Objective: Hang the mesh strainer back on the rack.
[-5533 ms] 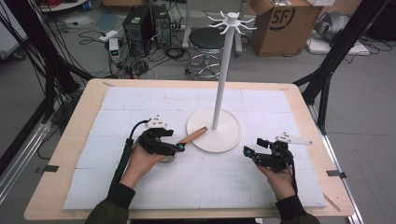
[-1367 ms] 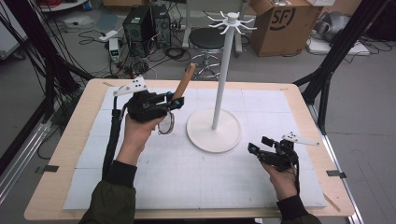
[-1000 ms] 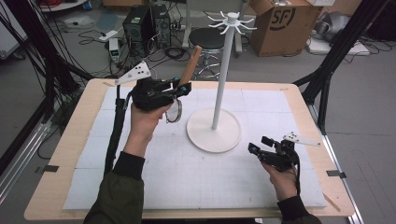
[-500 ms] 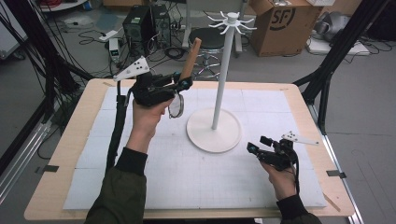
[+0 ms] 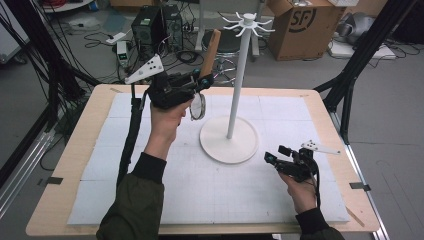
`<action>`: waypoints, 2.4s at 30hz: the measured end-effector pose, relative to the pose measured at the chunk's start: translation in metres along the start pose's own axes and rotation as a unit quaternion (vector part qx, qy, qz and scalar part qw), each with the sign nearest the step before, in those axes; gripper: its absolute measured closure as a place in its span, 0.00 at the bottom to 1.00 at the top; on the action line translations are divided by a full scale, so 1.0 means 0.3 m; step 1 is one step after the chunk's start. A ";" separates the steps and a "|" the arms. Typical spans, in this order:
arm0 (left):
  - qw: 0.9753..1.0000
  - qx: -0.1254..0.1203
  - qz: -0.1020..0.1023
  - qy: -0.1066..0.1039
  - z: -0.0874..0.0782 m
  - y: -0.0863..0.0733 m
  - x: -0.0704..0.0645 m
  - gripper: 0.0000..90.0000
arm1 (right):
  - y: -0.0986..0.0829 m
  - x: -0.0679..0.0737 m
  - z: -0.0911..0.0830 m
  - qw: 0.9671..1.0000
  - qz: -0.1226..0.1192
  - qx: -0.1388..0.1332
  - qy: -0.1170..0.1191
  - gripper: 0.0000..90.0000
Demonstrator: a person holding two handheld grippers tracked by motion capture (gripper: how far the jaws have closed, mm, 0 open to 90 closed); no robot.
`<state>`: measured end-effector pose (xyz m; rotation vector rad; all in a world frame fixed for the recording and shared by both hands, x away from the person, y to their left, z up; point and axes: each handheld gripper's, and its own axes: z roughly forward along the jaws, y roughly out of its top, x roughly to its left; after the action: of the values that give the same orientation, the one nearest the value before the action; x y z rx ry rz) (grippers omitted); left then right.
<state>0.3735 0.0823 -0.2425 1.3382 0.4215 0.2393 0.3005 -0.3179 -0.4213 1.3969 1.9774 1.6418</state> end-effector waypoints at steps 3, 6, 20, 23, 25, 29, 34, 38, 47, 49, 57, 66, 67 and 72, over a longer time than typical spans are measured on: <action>1.000 0.001 -0.004 -0.003 0.019 0.004 -0.002 0.77 | 0.000 -0.001 -0.003 1.000 -0.001 -0.001 -0.001 0.17; 1.000 0.007 0.001 -0.003 0.042 0.009 -0.015 0.77 | 0.000 -0.002 -0.007 1.000 -0.001 -0.003 -0.003 0.17; 1.000 0.018 0.015 0.001 0.088 0.025 -0.044 0.77 | 0.001 -0.006 -0.019 1.000 0.006 -0.009 -0.003 0.17; 1.000 0.020 0.019 0.004 0.096 0.023 -0.050 0.77 | 0.001 -0.006 -0.018 1.000 0.006 -0.009 -0.004 0.17; 0.999 0.027 0.022 0.010 0.102 0.021 -0.051 0.77 | 0.001 -0.006 -0.018 1.000 0.006 -0.010 -0.003 0.17; 0.999 0.032 0.021 0.021 0.109 0.016 -0.045 0.76 | 0.001 -0.006 -0.018 1.000 0.005 -0.010 -0.002 0.17; 0.999 0.030 0.019 0.023 0.123 0.014 -0.036 0.76 | 0.001 -0.008 -0.020 1.000 0.003 -0.012 -0.003 0.17; 0.999 0.030 0.018 0.020 0.140 0.021 -0.030 0.76 | 0.001 -0.010 -0.025 1.000 0.005 -0.014 -0.003 0.17; 0.999 0.027 0.008 0.030 0.151 -0.012 -0.013 0.76 | -0.002 -0.015 -0.041 1.000 0.009 -0.015 -0.005 0.17; 0.999 0.021 0.001 0.030 0.145 -0.026 -0.004 0.76 | -0.004 -0.015 -0.044 1.000 0.009 -0.016 -0.005 0.17; 0.999 0.023 -0.007 0.031 0.148 -0.038 0.009 0.76 | -0.007 -0.016 -0.048 1.000 0.013 -0.015 -0.006 0.18; 0.998 0.026 -0.020 0.053 0.148 -0.042 0.027 0.59 | -0.008 -0.014 -0.045 1.000 0.010 -0.013 -0.005 0.18; 0.998 0.026 -0.023 0.053 0.149 -0.043 0.029 0.55 | -0.008 -0.014 -0.045 1.000 0.010 -0.013 -0.005 0.18; 0.997 0.043 -0.029 0.058 0.145 -0.044 0.030 0.42 | -0.008 -0.015 -0.049 1.000 0.010 -0.017 -0.008 0.18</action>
<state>0.3993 0.0444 -0.2494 1.3991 0.5733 0.2531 0.2917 -0.3305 -0.4198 1.4183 1.9236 1.6605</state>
